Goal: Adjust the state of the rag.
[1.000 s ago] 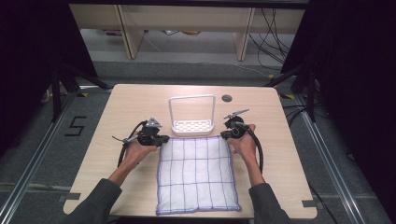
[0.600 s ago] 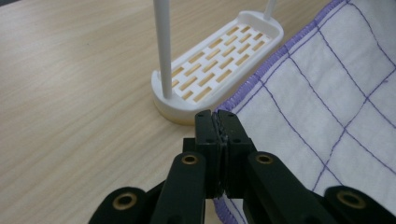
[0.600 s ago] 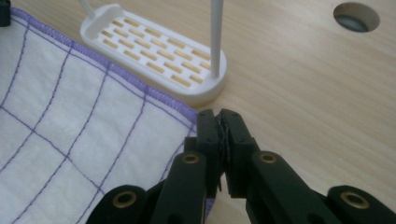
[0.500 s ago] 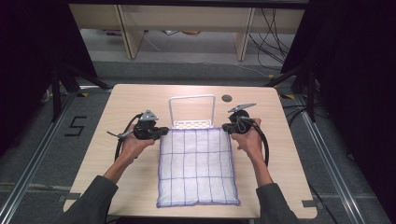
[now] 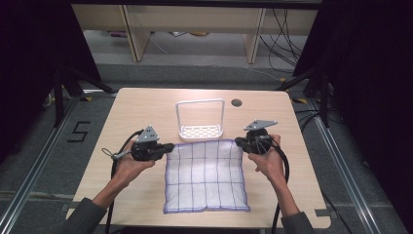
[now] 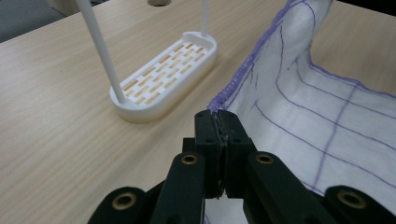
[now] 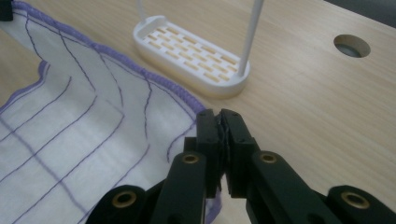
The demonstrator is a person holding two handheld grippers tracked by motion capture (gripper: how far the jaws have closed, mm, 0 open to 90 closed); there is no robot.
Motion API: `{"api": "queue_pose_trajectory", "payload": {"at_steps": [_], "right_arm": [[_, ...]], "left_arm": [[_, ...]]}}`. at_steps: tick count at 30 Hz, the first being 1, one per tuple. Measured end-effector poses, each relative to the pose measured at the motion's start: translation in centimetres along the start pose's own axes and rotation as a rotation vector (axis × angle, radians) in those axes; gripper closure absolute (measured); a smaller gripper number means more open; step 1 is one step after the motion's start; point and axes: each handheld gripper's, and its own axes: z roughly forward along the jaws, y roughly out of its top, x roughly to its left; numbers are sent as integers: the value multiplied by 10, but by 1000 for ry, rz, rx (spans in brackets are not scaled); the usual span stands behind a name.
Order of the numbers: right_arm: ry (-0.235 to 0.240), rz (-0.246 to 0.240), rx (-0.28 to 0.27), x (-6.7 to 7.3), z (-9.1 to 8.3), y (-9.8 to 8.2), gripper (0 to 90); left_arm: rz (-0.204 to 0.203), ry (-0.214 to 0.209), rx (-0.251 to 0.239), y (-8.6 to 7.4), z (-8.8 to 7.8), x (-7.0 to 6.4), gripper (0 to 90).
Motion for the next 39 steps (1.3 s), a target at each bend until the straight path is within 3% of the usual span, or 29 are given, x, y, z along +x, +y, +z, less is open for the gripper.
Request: {"api": "queue_pose_trajectory", "payload": {"at_steps": [2,8,14,17,20,22,24,26,28,32,33,34,36,38,39], "right_arm": [[7,-21,11,13,-12,-11,871],[9,-96,-10,34,-30,-33,871],[24,-122,-2,50,-40,-55,871],[24,-116,-7,56,-45,-65,870],[26,-125,7,60,-45,-74,868],[45,-103,28,66,-42,-83,867],[51,-114,32,66,-42,-85,866],[48,-123,49,69,-41,-89,864],[42,-130,62,73,-42,-93,861],[48,-139,92,79,-42,-104,839],[49,-139,97,79,-42,-107,832],[59,-140,100,80,-41,-112,804],[71,-125,110,80,-42,-118,741],[75,-100,112,81,-44,-123,643],[68,-96,109,81,-46,-124,613]], "left_arm": [[1,-23,-9,-6,-7,-9,872],[35,-65,-7,-24,-27,-36,872],[46,-121,-10,-39,-37,-56,872],[72,-134,13,-47,-38,-64,870],[72,-144,43,-57,-36,-71,868],[69,-153,45,-64,-33,-75,868],[99,-161,67,-69,-32,-78,867],[92,-165,73,-74,-31,-84,866],[129,-164,102,-78,-29,-88,862],[136,-162,133,-86,-25,-92,848],[158,-173,140,-88,-22,-94,843],[144,-171,147,-89,-22,-96,828],[161,-194,155,-90,-22,-97,758],[122,-201,140,-90,-23,-100,649],[149,-193,132,-87,-26,-98,593]]}}
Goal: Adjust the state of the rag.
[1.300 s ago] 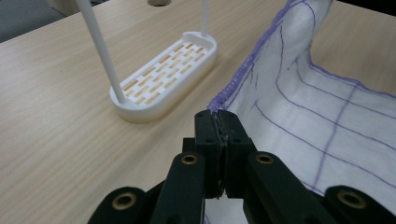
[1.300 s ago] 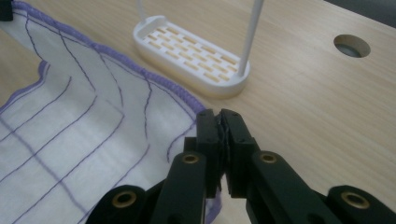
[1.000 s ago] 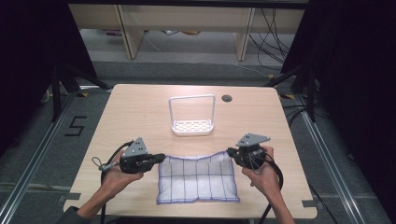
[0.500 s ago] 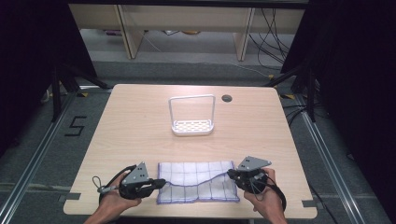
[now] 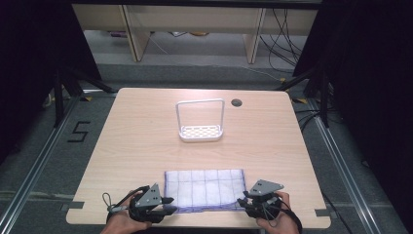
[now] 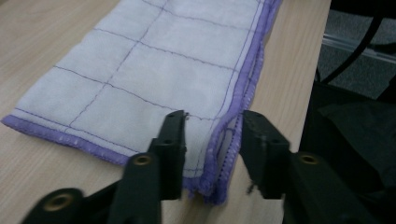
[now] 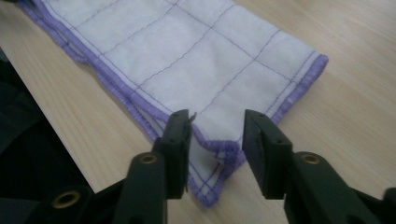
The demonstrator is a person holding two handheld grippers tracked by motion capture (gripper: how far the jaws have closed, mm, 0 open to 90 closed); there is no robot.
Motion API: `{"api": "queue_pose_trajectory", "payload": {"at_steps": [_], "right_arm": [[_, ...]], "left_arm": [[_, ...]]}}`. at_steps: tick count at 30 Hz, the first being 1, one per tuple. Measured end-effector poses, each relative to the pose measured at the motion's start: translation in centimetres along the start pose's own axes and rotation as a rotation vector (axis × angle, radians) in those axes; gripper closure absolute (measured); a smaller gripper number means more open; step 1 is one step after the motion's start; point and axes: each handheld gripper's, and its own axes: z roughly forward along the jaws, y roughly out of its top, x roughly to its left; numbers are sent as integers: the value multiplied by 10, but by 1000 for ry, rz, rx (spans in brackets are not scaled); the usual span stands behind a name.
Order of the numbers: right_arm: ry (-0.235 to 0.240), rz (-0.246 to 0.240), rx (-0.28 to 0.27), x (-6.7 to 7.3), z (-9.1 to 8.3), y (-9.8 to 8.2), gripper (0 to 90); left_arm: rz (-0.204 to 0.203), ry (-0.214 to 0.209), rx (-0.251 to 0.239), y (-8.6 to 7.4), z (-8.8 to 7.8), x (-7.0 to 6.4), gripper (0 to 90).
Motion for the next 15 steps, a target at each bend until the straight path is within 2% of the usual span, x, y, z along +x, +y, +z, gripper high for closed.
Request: {"api": "queue_pose_trajectory", "payload": {"at_steps": [1,2,3,4,5,6,8,9,10,11,12,13,14,15], "right_arm": [[5,44,-17,1,-7,-2,567],[5,44,-17,1,-7,-2,567],[4,41,-53,-1,-10,-2,546],[5,57,-70,-1,-14,-1,523],[-11,56,-88,-2,-18,0,522],[-14,66,-97,-2,-20,1,522],[-42,80,-119,-5,-23,4,527],[-53,85,-109,-8,-24,5,531],[-59,102,-99,-9,-23,7,536],[-65,121,-92,-11,-21,8,543],[-66,131,-84,-13,-20,9,553],[-60,121,-62,-17,-12,10,560],[-60,121,-62,-17,-12,10,560],[-52,125,-37,-16,-11,10,559]], "left_arm": [[-47,-2,-22,0,-1,-2,492],[-41,8,-27,2,-5,1,492],[-50,16,-51,4,-7,4,459],[-75,17,-72,6,-11,8,434],[-76,31,-79,7,-13,11,425],[-104,43,-96,10,-15,16,419],[-108,71,-97,13,-18,26,405],[-132,85,-105,15,-18,31,405],[-135,105,-110,17,-16,39,402],[-144,104,-106,18,-14,44,396],[-155,117,-96,19,-12,52,394],[-167,123,-84,20,-10,58,384],[-174,121,-64,20,-8,63,384],[-173,113,-45,20,-7,69,378]]}}
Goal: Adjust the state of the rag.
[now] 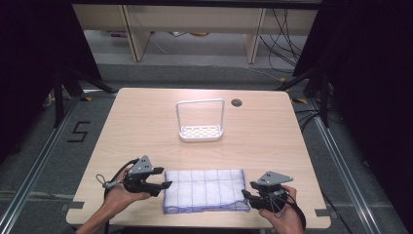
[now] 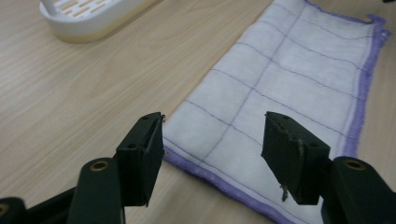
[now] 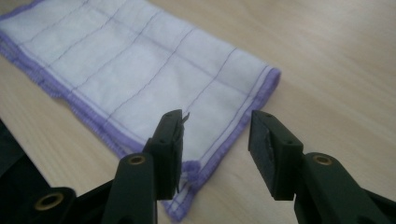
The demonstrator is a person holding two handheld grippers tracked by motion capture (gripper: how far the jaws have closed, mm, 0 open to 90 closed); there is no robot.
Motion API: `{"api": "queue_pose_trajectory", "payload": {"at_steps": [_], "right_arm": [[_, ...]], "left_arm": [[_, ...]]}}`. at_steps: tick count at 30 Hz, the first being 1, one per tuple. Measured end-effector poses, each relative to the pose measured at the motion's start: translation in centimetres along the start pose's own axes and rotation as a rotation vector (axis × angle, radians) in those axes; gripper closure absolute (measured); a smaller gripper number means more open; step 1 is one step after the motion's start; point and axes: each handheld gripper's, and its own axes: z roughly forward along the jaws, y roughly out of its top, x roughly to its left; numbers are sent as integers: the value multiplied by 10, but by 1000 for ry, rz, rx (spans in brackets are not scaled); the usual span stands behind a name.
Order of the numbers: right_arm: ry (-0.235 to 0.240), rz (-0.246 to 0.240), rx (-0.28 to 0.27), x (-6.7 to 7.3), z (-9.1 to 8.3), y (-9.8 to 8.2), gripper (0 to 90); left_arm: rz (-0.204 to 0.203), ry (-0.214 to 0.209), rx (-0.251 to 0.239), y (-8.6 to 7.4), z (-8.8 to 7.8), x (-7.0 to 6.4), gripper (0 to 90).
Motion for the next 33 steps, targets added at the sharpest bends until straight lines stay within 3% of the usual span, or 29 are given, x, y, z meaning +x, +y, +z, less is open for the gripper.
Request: {"api": "queue_pose_trajectory", "payload": {"at_steps": [3,6,10,13,14,21,23,28,29,33], "right_arm": [[32,-30,30,2,3,-3,549],[58,-3,41,6,1,-8,551],[86,1,53,7,9,-11,558],[120,-27,74,7,14,-13,694],[129,-59,78,10,12,-15,770],[114,-135,146,23,8,-26,834],[110,-122,149,23,8,-28,820],[49,-53,69,15,-1,-20,651],[29,-18,49,15,0,-21,613],[18,31,56,13,0,-20,562]], "left_arm": [[-55,4,7,1,10,12,377],[-75,-2,40,0,17,20,373],[-96,-2,44,0,22,24,371],[-94,-11,46,0,23,26,371],[-95,-11,46,0,23,26,370],[-99,-16,55,2,24,28,367],[-104,-13,57,3,24,29,366],[-100,-27,67,8,26,33,374],[-98,-27,67,9,27,33,380],[-93,-37,93,8,33,35,403]]}}
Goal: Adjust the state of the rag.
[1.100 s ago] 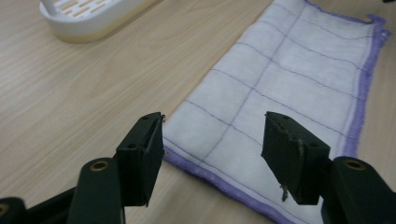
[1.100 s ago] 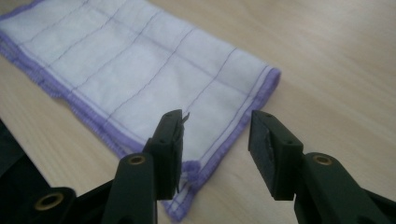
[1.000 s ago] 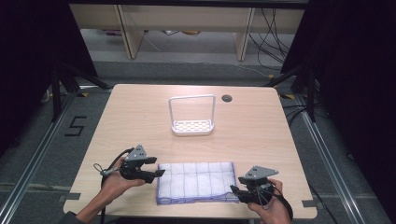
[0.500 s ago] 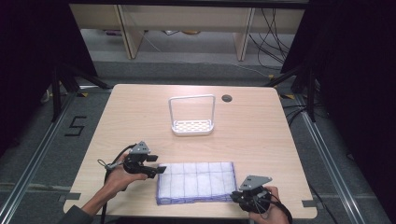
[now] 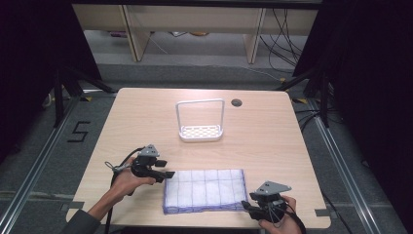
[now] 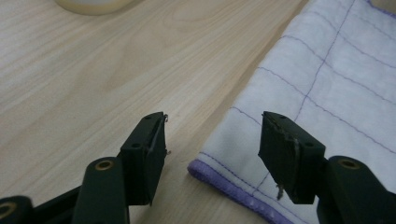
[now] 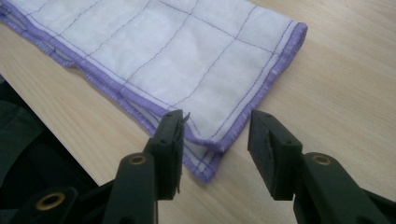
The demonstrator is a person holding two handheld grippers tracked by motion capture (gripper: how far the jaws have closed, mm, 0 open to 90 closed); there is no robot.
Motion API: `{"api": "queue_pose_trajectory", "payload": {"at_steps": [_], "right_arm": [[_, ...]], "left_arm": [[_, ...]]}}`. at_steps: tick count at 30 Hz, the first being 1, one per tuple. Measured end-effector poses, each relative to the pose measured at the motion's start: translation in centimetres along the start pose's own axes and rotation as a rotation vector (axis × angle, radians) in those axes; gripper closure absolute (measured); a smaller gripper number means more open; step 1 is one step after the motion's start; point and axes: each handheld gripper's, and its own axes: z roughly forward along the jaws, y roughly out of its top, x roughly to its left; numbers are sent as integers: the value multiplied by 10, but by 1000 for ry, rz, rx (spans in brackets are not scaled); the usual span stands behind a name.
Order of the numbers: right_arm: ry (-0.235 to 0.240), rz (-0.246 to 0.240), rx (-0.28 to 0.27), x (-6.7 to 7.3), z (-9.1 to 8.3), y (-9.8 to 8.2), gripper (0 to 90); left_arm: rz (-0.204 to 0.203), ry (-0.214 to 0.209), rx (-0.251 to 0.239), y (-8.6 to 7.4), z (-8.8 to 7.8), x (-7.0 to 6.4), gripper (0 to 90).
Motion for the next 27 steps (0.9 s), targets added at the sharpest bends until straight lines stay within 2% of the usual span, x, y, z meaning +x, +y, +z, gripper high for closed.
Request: {"api": "queue_pose_trajectory", "payload": {"at_steps": [3,5,8,10,12,13,14,17,18,19,20,21,23,24,25,26,27], "right_arm": [[-11,25,-8,-1,-1,0,561],[-24,20,-28,-4,1,-1,558],[-24,47,11,-2,4,-2,562],[-23,20,18,-2,8,-3,567],[-14,40,39,1,10,-4,576],[-19,21,42,0,12,-5,588],[-12,39,55,2,13,-4,604],[-15,3,66,1,20,-5,670],[-9,8,80,2,21,-5,699],[-2,5,61,2,22,-6,759],[9,-5,70,1,21,-5,793],[9,-27,64,-1,22,-5,815],[-1,-42,58,1,23,-5,840],[0,-37,79,2,22,-3,844],[-15,-86,86,-2,24,2,849],[-15,-86,86,-2,24,2,849],[-19,-81,82,-5,26,5,849]], "left_arm": [[-3,-5,8,-1,2,3,432],[0,-15,14,-2,3,3,450],[20,-30,23,-4,3,1,529],[33,-33,27,-4,3,0,565],[51,-28,37,-5,4,-1,597],[60,-27,41,-5,4,-1,627],[62,-26,37,-5,4,-1,653],[73,-23,38,-6,4,-2,758],[69,-20,40,-7,4,-4,772],[80,-6,47,-7,4,-6,794],[112,-6,61,-7,2,-5,816],[101,-9,58,-8,1,-8,834],[100,-5,50,-10,-1,-14,849],[117,-7,65,-12,-4,-16,850],[132,-7,70,-14,-6,-18,851],[105,-17,50,-18,-8,-22,851],[118,-20,55,-22,-12,-24,851]]}}
